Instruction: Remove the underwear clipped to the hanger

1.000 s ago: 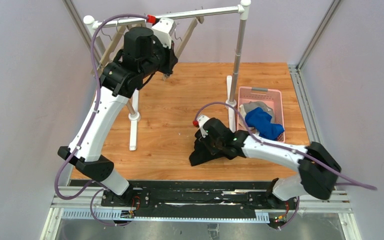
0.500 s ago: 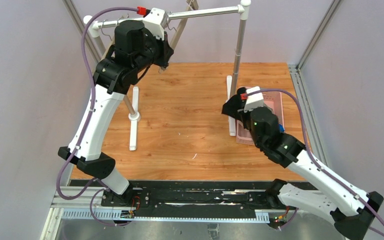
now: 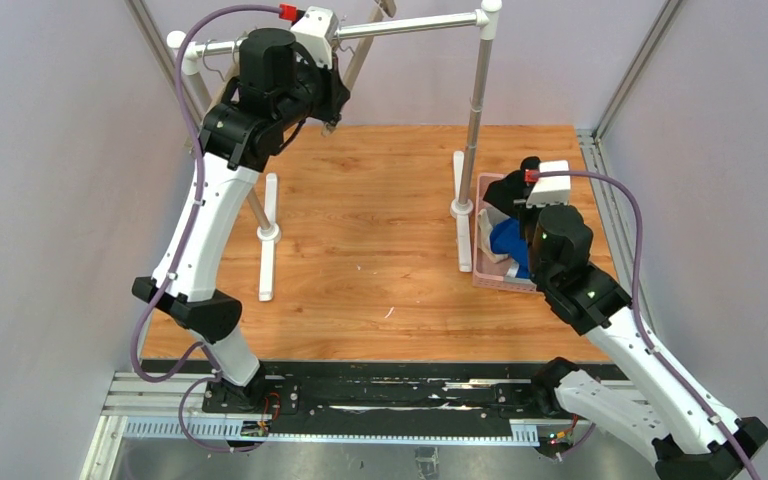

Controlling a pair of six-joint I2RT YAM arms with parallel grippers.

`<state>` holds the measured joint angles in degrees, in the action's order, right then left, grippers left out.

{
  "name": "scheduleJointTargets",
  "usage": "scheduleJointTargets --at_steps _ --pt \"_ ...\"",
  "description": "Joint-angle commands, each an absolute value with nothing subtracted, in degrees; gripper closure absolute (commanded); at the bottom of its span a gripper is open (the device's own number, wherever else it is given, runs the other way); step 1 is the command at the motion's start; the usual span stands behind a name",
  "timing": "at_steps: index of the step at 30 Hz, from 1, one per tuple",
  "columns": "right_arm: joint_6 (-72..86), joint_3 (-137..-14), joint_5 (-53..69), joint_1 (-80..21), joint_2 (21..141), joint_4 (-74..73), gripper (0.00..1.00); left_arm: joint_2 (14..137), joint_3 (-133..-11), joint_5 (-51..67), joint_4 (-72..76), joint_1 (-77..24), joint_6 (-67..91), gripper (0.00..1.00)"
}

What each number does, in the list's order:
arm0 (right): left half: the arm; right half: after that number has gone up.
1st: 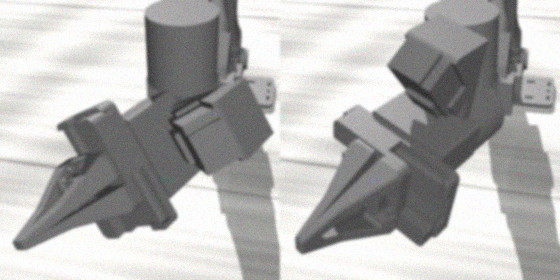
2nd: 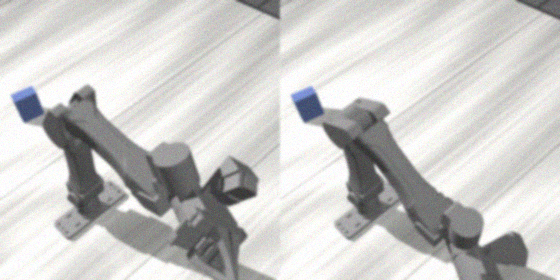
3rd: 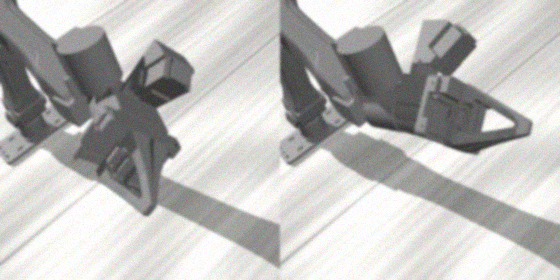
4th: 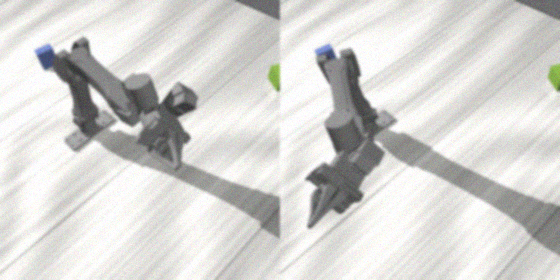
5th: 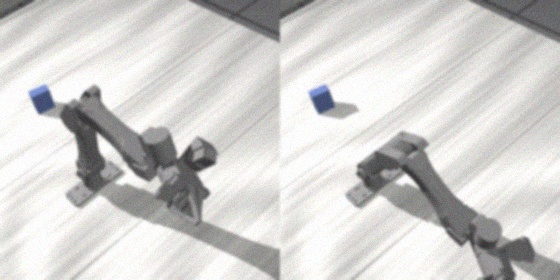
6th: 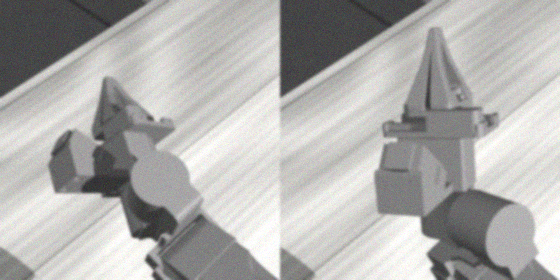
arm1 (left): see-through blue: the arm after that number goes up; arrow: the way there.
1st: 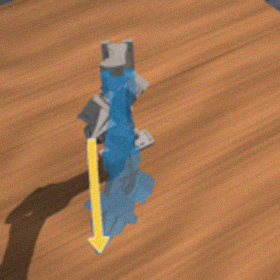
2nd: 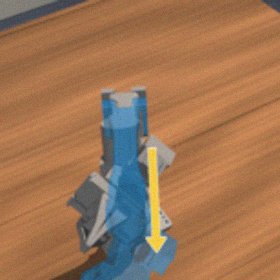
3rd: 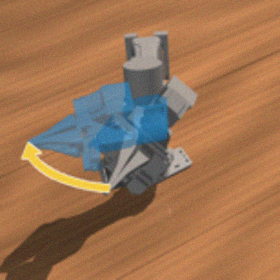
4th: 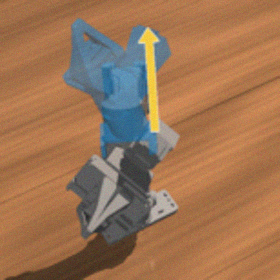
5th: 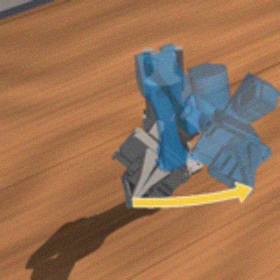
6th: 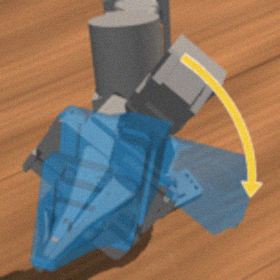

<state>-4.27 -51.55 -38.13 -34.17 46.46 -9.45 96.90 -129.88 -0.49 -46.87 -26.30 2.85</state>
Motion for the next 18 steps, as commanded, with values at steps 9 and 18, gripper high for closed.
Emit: scheduleJointTargets --at_steps 9,18 --pt "-1.54 -49.15 -33.35 -24.03 48.42 -5.07 1.00 92.74 -124.48 0.09 -40.45 -25.64 2.68 0.64" --pt "-0.04 -48.10 -29.09 -19.37 52.73 -2.84 0.99 82.41 -113.04 0.55 -35.56 -25.63 2.72 0.58"
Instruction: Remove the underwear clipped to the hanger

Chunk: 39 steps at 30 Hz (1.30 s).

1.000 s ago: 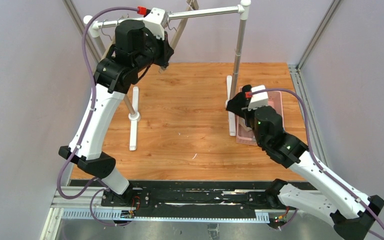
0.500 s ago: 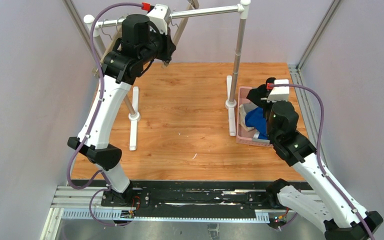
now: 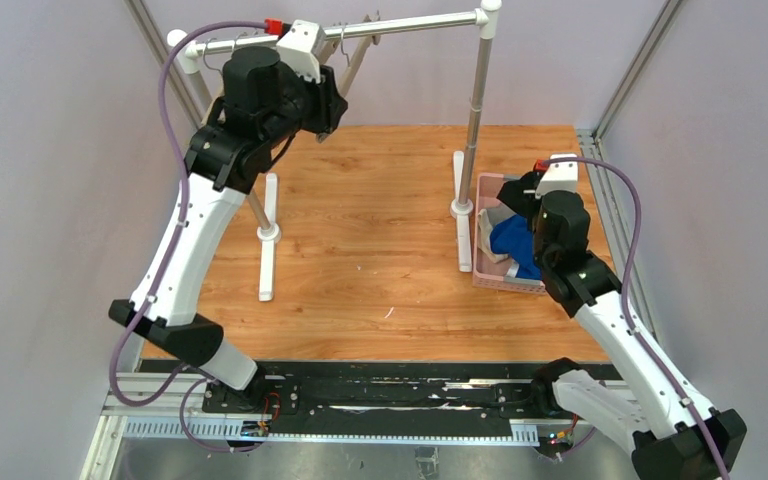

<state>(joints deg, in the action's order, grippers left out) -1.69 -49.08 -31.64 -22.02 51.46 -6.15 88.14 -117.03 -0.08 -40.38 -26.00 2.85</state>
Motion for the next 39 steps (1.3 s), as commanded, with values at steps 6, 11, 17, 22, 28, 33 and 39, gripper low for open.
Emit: scheduleJointTargets --at_steps 6,11,17,22,28,33,39 --pt "3.33 -46.63 -23.32 -15.49 56.35 -1.62 0.99 76.25 -108.11 -1.10 -33.55 -25.58 2.03 0.55" --pt "4.75 -46.08 -20.05 -13.04 60.78 -0.53 0.99 73.37 -106.51 -0.49 -35.02 -25.58 1.58 0.54" --pt "4.83 -48.22 -17.70 -11.70 66.28 -1.99 0.56 69.13 -102.71 0.48 -36.20 -25.66 1.23 0.62" --pt "4.66 -48.87 -18.73 -11.77 64.88 -2.94 0.32 65.41 -100.77 0.68 -37.03 -25.61 0.55 0.60" --pt "4.84 -50.45 -19.68 -11.69 58.71 -6.45 0.28 60.42 -98.66 2.58 -37.08 -25.63 0.78 0.64" --pt "5.64 -52.22 -19.88 -11.84 50.14 -11.83 0.27 54.86 -94.44 2.68 -37.04 -25.58 0.80 0.65" --pt "5.45 -50.87 -18.61 -11.94 40.61 -15.25 0.26 46.31 -87.83 -4.66 -38.07 -25.63 0.10 0.65"
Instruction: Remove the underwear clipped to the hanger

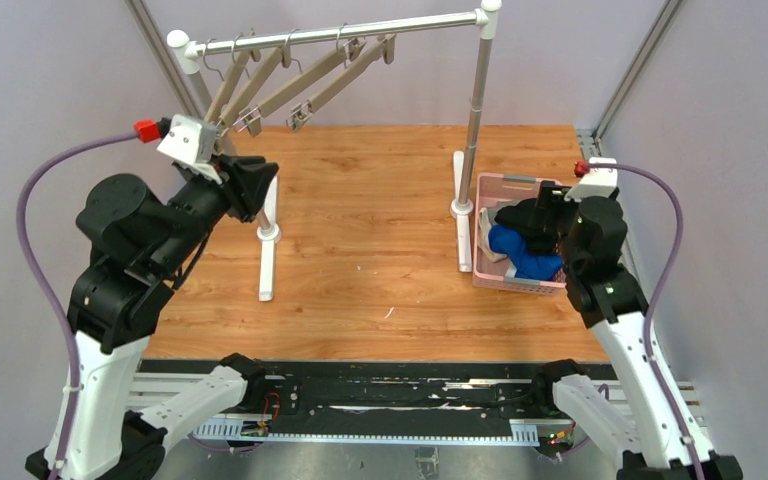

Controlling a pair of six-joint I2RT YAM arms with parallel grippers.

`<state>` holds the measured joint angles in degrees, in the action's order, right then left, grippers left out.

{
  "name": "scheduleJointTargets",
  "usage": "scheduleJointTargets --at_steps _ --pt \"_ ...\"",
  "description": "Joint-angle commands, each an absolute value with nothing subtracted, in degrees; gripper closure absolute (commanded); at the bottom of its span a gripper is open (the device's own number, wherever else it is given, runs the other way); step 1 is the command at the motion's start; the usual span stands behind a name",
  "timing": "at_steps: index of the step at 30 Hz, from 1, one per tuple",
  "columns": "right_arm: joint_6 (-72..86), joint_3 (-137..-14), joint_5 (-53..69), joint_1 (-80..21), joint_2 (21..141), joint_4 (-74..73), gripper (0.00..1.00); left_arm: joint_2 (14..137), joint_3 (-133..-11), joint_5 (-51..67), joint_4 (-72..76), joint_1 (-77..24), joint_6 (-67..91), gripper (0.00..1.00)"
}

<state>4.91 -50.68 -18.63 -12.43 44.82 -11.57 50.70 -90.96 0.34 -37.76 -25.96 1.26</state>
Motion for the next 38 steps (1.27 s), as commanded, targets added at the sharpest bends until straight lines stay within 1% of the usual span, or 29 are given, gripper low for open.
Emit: scheduleJointTargets --at_steps 1,5,9,13,18,21,24,26,28,29,30,31,38 --pt "5.49 -50.38 -18.48 -11.96 39.19 -15.50 0.26 44.88 -86.71 -6.59 -38.04 -25.61 0.01 0.64" --pt "6.71 -49.90 -18.18 -12.07 35.77 -18.30 0.26 39.29 -82.01 -14.14 -38.42 -25.66 0.07 0.61" --pt "7.34 -49.64 -18.19 -12.23 33.38 -20.87 0.26 35.60 -77.58 -18.93 -40.99 -25.65 0.54 0.59" --pt "7.85 -49.61 -18.00 -12.26 31.37 -22.36 0.26 31.65 -71.96 -21.74 -42.98 -25.60 2.28 0.57" --pt "8.18 -49.52 -17.72 -12.27 30.22 -22.39 0.26 28.49 -64.71 -22.33 -45.52 -25.64 5.12 0.56" --pt "8.20 -49.66 -17.49 -12.27 30.16 -22.41 0.26 26.53 -61.64 -24.29 -45.76 -25.66 6.32 0.55" --pt "8.19 -49.44 -17.72 -12.23 30.20 -22.39 0.25 24.44 -59.16 -27.09 -45.39 -25.66 7.38 0.53" --pt "8.15 -49.35 -17.84 -12.22 30.23 -22.32 0.25 23.48 -58.21 -28.83 -45.33 -25.60 7.78 0.49" --pt "8.06 -49.19 -17.88 -12.27 30.28 -22.33 0.25 23.02 -57.78 -29.77 -45.55 -25.64 8.11 0.43" --pt "8.06 -49.20 -18.03 -12.29 30.44 -22.39 0.25 22.97 -57.62 -30.07 -45.65 -25.66 8.21 0.31" --pt "8.07 -49.21 -18.15 -12.27 30.64 -22.45 0.25 22.94 -57.57 -30.26 -45.74 -25.61 8.23 0.03" --pt "8.19 -49.40 -18.70 -12.23 30.93 -22.80 0.25 23.07 -57.49 -30.40 -45.85 -25.64 8.26 0.01" --pt "8.49 -49.16 -19.25 -12.22 31.48 -22.87 0.25 23.23 -57.14 -31.33 -45.63 -25.65 8.00 0.02"
